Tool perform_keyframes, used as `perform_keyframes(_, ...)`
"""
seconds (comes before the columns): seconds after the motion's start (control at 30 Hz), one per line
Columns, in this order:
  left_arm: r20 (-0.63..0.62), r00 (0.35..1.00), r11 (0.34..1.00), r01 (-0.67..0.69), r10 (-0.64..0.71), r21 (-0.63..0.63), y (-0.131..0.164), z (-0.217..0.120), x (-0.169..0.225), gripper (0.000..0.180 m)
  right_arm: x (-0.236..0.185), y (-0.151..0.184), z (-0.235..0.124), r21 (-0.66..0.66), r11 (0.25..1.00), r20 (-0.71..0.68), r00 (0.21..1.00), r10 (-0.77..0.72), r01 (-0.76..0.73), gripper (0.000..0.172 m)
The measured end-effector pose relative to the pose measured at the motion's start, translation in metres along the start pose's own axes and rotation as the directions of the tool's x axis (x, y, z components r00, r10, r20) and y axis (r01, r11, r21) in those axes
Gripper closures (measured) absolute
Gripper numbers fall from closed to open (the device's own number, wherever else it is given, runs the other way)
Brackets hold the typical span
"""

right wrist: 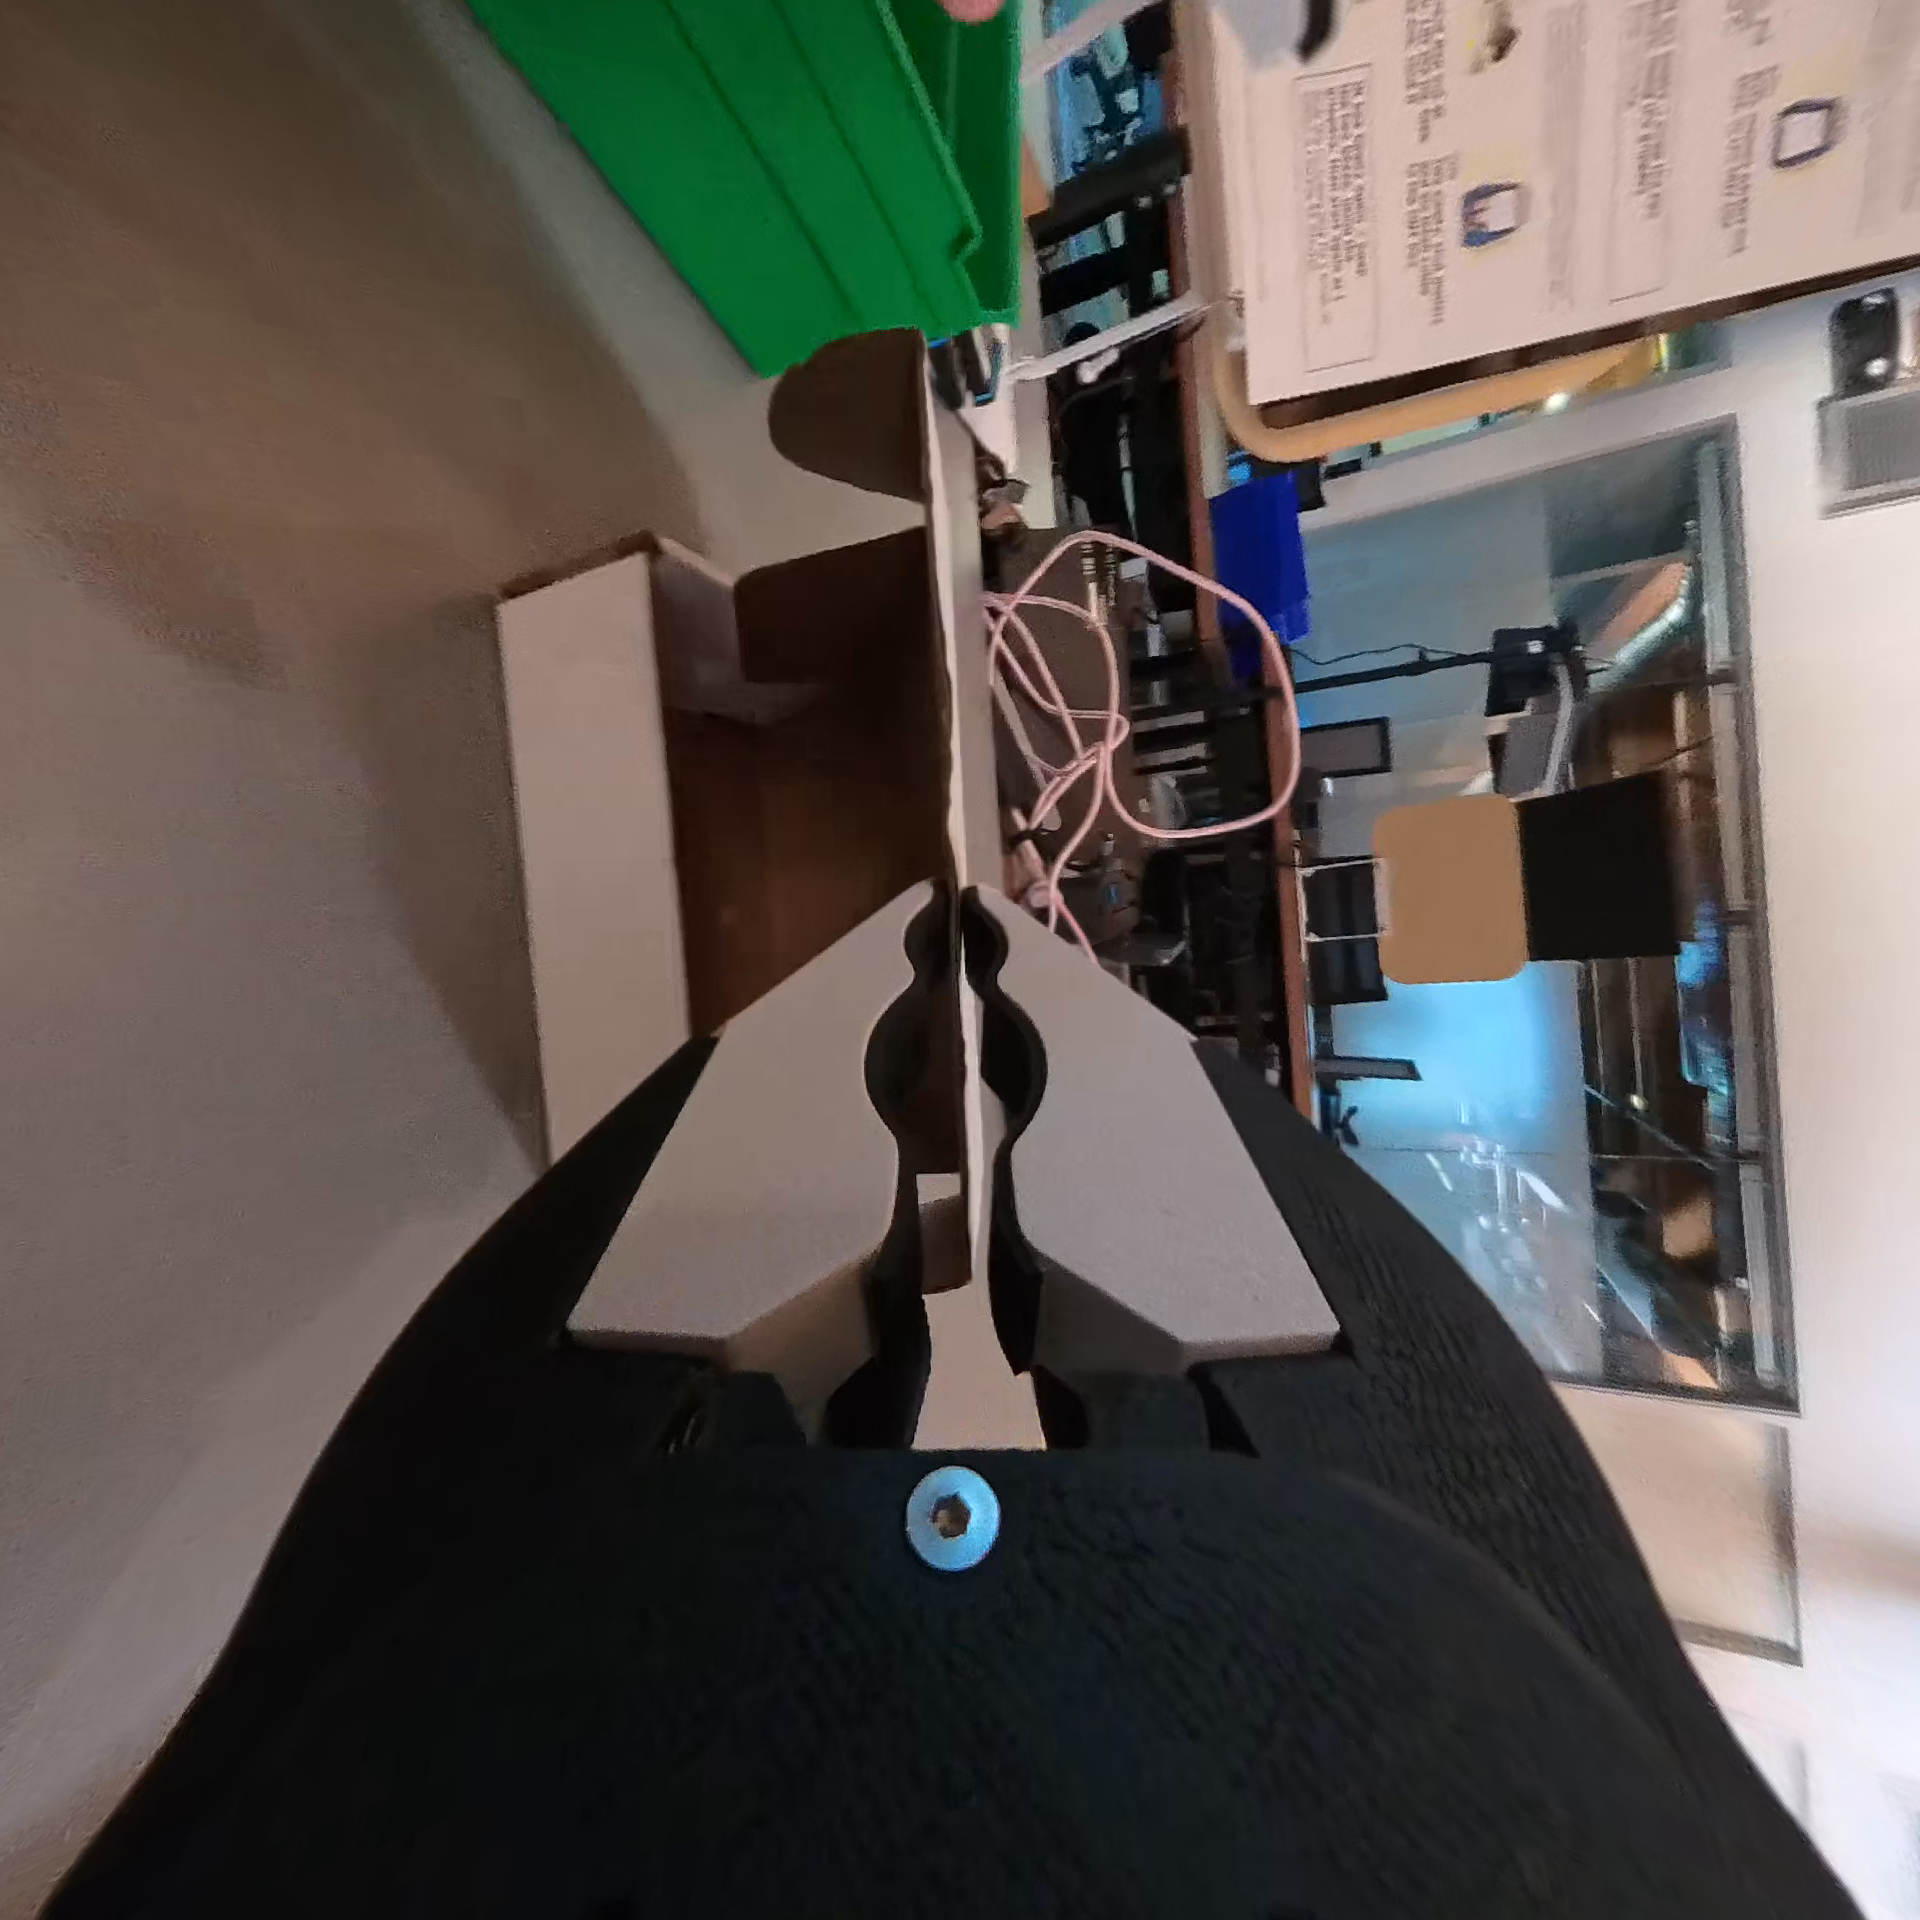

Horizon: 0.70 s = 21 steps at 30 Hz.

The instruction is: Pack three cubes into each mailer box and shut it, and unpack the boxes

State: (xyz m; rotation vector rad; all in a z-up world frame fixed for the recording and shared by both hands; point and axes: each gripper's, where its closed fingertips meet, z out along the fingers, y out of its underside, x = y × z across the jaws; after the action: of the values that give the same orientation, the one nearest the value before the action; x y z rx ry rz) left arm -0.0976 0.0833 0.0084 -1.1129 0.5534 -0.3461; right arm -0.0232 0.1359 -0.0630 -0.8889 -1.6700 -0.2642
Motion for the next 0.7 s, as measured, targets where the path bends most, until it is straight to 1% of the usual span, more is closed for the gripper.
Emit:
perform_keyframes(0.17,-0.005,1.000,1.000,-0.007,0.007,-0.012,0.002,0.001,0.002,0.167,-0.031,0.000,-0.001,-0.012,1.000,0.077,0.997,-0.018,0.019,0.172)
perform_keyframes(0.33,-0.015,1.000,1.000,-0.004,0.004,-0.029,0.007,0.003,0.005,0.168,-0.058,0.007,0.006,-0.026,1.000,0.157,0.988,-0.008,0.013,0.172)
perform_keyframes(0.7,-0.020,1.000,0.998,0.009,-0.011,-0.062,0.016,0.006,0.005,0.165,-0.060,0.009,0.007,-0.011,1.000,0.145,0.989,-0.002,0.003,0.172)
